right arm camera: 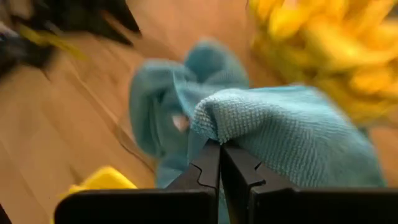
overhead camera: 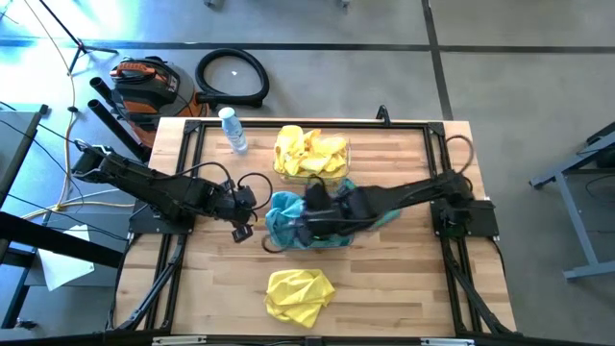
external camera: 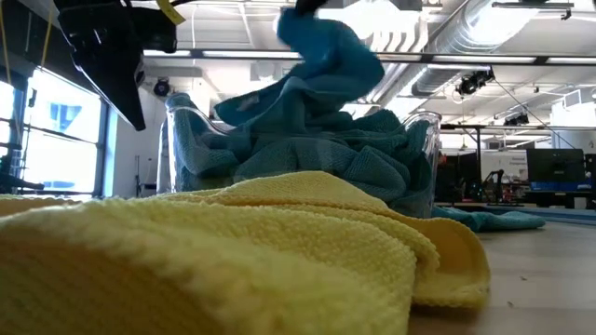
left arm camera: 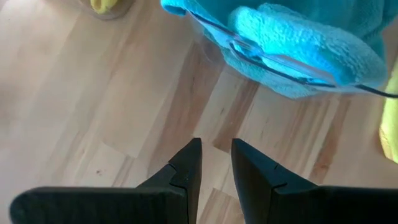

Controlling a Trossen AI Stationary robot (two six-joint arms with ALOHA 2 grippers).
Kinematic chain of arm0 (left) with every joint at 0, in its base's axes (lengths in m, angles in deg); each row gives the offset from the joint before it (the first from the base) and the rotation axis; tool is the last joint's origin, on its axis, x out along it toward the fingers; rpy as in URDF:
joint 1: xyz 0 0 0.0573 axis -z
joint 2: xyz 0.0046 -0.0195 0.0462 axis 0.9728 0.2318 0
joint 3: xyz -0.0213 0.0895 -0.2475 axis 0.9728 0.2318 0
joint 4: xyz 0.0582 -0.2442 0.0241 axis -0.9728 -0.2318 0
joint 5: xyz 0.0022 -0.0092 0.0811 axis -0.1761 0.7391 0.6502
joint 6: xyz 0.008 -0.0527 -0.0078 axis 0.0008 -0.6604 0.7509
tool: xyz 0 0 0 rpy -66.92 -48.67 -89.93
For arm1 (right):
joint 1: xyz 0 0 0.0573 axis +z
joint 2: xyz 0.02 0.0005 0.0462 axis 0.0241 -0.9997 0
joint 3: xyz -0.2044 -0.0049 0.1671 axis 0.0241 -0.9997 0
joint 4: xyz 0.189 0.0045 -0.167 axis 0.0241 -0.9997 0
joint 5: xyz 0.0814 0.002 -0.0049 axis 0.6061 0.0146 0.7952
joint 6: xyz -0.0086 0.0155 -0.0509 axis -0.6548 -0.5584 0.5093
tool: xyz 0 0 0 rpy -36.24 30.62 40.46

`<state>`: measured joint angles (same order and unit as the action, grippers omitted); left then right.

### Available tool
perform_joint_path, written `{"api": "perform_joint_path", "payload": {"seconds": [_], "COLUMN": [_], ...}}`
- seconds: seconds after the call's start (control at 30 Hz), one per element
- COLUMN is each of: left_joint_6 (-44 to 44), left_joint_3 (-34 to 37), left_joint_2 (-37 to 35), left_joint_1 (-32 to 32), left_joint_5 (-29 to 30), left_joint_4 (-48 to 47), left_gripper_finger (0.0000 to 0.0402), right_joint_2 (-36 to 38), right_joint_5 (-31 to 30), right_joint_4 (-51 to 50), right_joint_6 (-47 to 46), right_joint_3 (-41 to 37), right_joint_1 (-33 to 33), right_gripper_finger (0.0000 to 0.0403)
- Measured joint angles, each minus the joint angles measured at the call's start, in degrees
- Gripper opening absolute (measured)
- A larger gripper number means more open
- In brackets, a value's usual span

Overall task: Sort microfiber towel by color & place in baskets
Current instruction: Put the blue microfiber cloth into the bottom transparent bin

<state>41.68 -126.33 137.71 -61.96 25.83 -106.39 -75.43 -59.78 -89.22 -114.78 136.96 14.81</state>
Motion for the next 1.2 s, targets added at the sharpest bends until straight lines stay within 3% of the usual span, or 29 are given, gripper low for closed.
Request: {"api": "perform_joint_path", "payload": {"seconds": [0.2,0.5,1.0,1.2], "left_joint_6": [-0.5,-1.5,-5.1,-7.0], "left_joint_3": [0.0,0.1,6.9,9.2], "left_joint_2": [0.0,-4.4,-26.9,-32.0], "left_joint_1": [0.2,3.1,4.2,4.2], "left_joint_5": [-2.1,-0.8,2.1,2.1], "left_joint_4": [-1.3,-5.9,-7.2,-7.1], "left_gripper_finger": [0.0074,0.0074,0.0074,0.0074], "right_joint_2": [-6.1,-11.8,-19.2,-22.5], "right_joint_5": [10.9,13.9,22.6,27.0], "right_joint_4": [-0.3,-0.4,6.0,9.4], "right_joint_6": [0.9,5.7,8.9,9.9], "right_joint_3": [0.0,0.0,0.0,0.0], "right_joint_1": [-4.3,-5.4,-8.0,-8.8], "right_gripper_finger": [0.0,0.0,0.0,0.0]}}
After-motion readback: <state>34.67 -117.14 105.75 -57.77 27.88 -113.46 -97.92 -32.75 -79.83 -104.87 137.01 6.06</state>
